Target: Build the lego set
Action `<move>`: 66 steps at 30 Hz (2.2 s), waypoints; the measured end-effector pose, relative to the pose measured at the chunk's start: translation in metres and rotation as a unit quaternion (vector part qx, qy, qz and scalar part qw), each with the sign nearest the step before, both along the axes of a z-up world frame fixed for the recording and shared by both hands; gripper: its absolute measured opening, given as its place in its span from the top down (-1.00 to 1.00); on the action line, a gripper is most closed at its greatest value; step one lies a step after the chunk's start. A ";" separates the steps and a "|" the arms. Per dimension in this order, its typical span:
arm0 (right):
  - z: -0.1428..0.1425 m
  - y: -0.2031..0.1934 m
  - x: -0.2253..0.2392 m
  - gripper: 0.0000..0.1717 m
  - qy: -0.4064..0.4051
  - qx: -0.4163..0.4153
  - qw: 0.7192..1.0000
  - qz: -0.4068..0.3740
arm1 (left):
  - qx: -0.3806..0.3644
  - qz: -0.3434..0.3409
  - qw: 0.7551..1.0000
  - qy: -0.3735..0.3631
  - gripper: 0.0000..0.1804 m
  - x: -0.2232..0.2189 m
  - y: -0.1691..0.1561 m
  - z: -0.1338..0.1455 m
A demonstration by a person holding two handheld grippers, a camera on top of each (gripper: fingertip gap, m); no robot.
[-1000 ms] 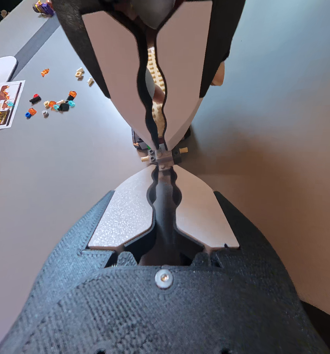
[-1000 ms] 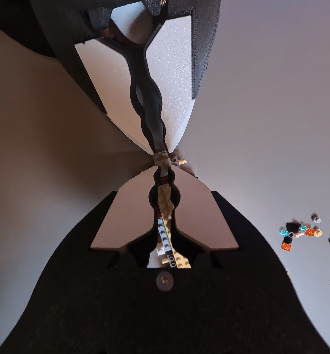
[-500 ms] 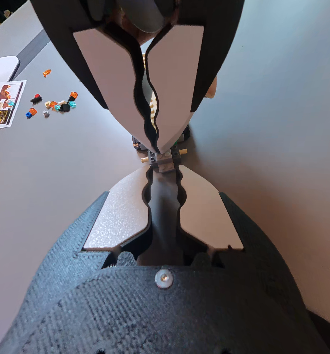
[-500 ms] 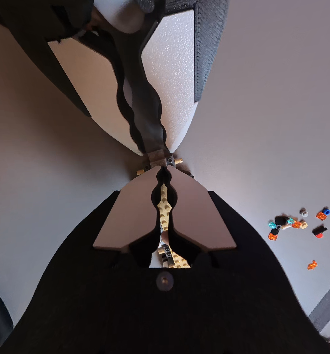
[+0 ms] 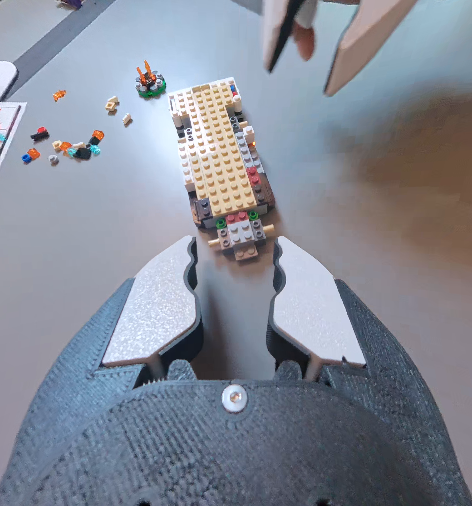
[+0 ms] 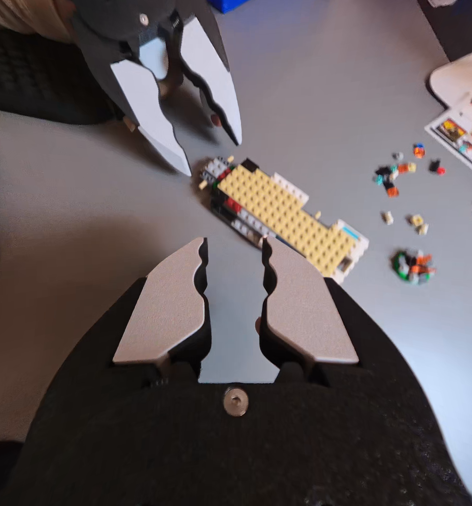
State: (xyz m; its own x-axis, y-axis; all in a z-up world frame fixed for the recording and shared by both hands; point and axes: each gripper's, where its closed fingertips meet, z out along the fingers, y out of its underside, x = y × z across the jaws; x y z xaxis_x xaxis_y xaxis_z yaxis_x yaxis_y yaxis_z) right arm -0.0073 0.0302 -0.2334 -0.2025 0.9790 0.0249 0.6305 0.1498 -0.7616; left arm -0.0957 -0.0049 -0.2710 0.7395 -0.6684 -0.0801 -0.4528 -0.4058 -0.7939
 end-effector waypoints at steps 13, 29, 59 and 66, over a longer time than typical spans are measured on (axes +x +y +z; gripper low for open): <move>-0.002 -0.016 0.050 0.58 0.049 0.046 0.997 -0.024 | -0.047 -0.060 0.993 0.093 0.54 0.006 0.000 -0.008; -0.041 -0.018 -0.023 0.07 -0.135 0.166 0.964 0.156 | -0.060 -0.235 0.938 0.249 0.54 0.028 -0.018 0.028; 0.005 -0.072 0.014 0.11 -0.068 -0.264 0.911 0.310 | 0.279 -0.328 0.869 0.245 0.77 0.066 -0.027 0.090; 0.003 -0.074 0.020 0.12 -0.090 -0.273 0.901 0.324 | 0.272 -0.344 0.865 0.243 0.79 0.071 -0.034 0.084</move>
